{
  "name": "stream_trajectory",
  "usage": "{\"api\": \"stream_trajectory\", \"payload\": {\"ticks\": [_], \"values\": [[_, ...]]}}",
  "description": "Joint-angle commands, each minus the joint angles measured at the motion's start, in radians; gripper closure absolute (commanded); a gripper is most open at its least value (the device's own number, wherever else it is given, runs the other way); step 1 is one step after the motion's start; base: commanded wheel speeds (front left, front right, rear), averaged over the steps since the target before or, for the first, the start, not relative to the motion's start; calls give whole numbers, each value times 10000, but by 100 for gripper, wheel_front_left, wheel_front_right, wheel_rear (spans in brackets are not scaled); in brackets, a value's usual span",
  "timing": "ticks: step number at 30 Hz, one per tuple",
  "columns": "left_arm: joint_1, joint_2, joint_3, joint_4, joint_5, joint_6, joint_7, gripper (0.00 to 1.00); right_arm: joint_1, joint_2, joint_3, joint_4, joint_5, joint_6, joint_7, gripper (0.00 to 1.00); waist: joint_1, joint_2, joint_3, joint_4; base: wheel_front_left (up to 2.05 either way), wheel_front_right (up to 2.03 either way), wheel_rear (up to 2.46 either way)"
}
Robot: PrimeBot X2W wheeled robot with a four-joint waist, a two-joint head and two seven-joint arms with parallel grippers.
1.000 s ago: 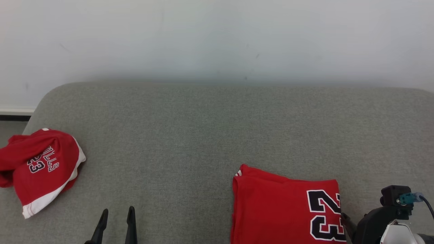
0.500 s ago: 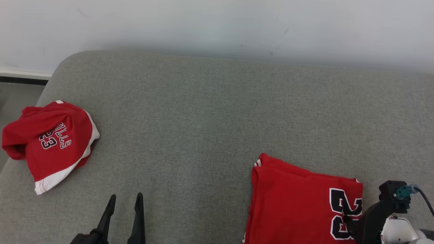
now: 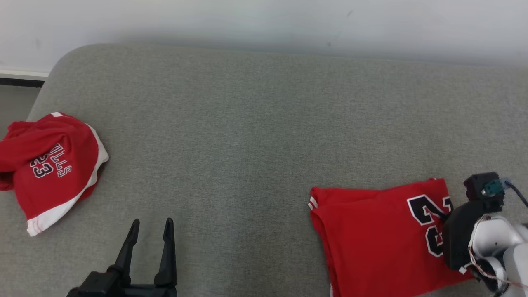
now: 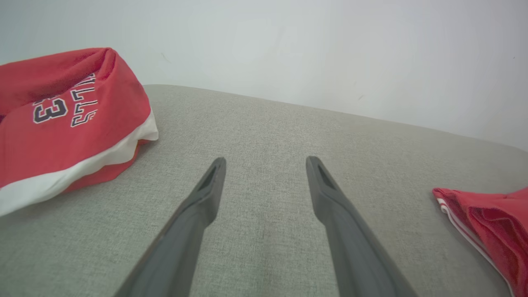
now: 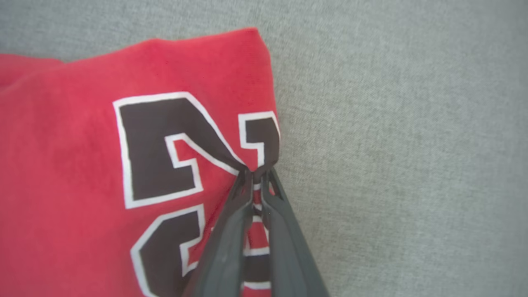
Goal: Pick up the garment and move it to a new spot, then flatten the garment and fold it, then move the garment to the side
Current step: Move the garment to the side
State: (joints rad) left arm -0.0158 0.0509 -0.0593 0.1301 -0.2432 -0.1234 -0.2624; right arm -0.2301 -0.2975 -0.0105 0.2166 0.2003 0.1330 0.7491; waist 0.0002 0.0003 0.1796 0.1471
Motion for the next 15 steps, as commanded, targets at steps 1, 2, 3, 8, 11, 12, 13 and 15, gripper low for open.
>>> {"api": "stream_trajectory", "payload": {"ticks": [1,2,3,8,11,12,13,15], "values": [[-194,-13,-43,-122,86,20,-27,0,-398,-301,70,3,-86,-39,58,100,-2,-3,302,-414,0,0,0],[-246,-13,-46,-172,89,38,-28,0,-652,-415,159,-15,-97,-38,76,100,-2,-3,396,-571,0,0,0],[-319,-11,-39,-238,108,53,-27,0,-928,-532,259,-24,-80,-38,128,100,-2,-3,510,-753,0,0,0],[-725,-10,-128,-494,279,23,-27,0,-2065,-1025,444,111,-93,-36,132,100,-2,-3,1092,-1625,0,0,0],[-974,-8,-30,-676,511,-1,-27,0,-2897,-1086,455,321,-113,-36,32,100,-2,-3,1578,-2269,0,0,0],[-1107,-7,-54,-727,619,-15,-27,0,-3148,-1111,391,454,-194,-36,-59,100,-2,-3,1735,-2442,0,0,0],[-1255,-7,-52,-777,677,-28,-28,0,-3388,-1088,328,597,-230,-36,-153,100,-2,-3,1880,-2611,0,0,0],[-1439,7,-84,-909,900,-52,-27,0,-3842,-984,180,888,-315,-36,-348,100,-2,-3,2136,-2934,0,0,0]]}}
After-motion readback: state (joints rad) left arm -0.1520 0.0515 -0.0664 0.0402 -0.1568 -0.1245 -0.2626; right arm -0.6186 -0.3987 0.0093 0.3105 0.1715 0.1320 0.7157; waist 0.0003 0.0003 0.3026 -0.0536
